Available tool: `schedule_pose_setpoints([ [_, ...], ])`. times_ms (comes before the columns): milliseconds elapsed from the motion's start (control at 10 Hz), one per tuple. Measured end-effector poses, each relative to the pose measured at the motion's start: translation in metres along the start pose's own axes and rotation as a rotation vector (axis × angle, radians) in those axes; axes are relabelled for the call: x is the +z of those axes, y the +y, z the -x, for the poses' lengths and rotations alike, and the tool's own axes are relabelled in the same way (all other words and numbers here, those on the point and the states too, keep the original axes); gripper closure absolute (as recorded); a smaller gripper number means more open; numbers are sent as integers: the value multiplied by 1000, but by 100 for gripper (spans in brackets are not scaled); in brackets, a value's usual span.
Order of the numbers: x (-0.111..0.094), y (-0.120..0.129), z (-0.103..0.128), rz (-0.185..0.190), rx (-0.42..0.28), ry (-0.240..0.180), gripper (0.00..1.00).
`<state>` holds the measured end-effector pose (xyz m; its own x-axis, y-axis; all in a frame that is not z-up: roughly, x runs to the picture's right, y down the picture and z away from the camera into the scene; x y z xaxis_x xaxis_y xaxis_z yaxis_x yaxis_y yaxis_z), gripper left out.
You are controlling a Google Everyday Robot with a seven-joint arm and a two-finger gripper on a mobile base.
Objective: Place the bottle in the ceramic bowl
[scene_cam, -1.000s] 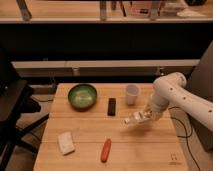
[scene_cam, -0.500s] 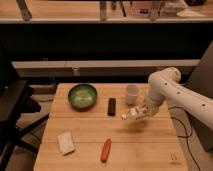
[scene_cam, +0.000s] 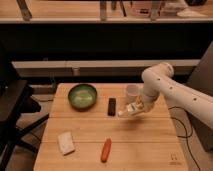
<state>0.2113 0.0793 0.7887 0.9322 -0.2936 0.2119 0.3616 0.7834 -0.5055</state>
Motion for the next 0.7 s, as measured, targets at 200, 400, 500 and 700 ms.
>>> schedule_pose_setpoints([
  [200,1,-6,5,3,-12,6,99],
  [400,2,-19,16,0,-27,9,99],
  [500,2,-23,18,0,-32,12,99],
  [700,3,-31,22,1,-40,20,99],
])
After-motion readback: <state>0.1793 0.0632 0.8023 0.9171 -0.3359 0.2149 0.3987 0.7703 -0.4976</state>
